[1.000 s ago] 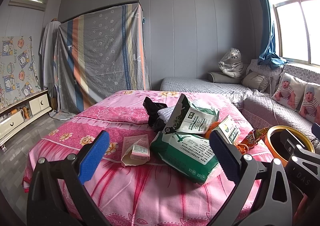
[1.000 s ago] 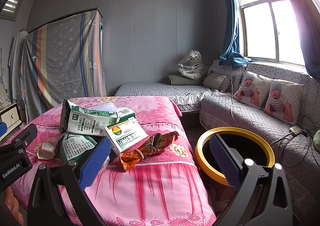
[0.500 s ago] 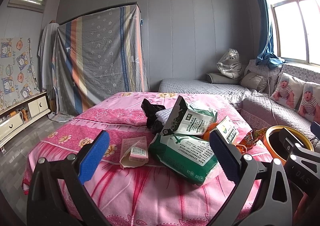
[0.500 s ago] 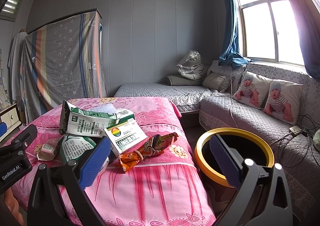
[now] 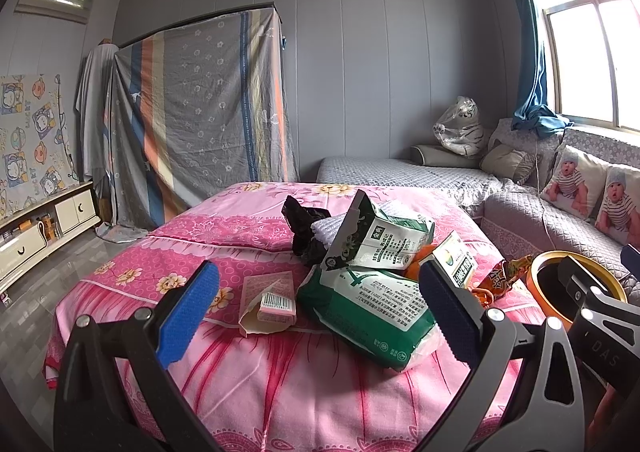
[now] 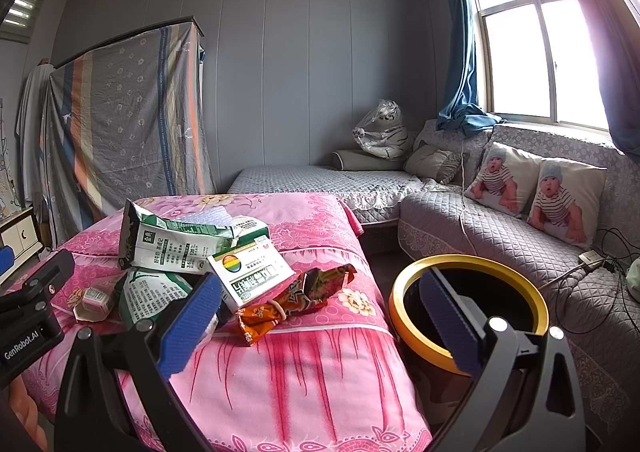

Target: Collect trash

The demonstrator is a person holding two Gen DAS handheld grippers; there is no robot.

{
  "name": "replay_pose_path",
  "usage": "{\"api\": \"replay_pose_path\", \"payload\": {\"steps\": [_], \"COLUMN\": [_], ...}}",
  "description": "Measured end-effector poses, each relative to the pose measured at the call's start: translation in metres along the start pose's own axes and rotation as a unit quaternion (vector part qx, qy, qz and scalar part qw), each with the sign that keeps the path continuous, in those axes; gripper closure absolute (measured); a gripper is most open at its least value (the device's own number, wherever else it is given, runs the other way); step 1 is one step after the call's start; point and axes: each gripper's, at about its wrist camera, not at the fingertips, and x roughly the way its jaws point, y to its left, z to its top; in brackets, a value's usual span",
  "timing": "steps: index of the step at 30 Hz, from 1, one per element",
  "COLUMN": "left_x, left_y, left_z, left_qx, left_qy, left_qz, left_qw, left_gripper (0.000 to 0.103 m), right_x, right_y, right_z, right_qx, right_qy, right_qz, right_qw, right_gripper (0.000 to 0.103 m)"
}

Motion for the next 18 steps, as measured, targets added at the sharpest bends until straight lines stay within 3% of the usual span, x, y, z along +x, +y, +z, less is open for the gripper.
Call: {"api": "replay_pose_path", "payload": {"steps": [18], "left_x": [0.0005], "left_y": [0.0000], "left_z": [-0.0010], "left_qx": [0.000], "left_qy": [0.000], "left_qz": [-0.001], "left_qw": [1.0000], "left_gripper": [0.007], "right_x": [0.0003], "right_y": [0.0000], "right_z": [-0.0006], "right_qx": [0.001], "right_qy": [0.001], "right_qz": [0.000], "right_qw": [1.000], "right_gripper": [0.007]}}
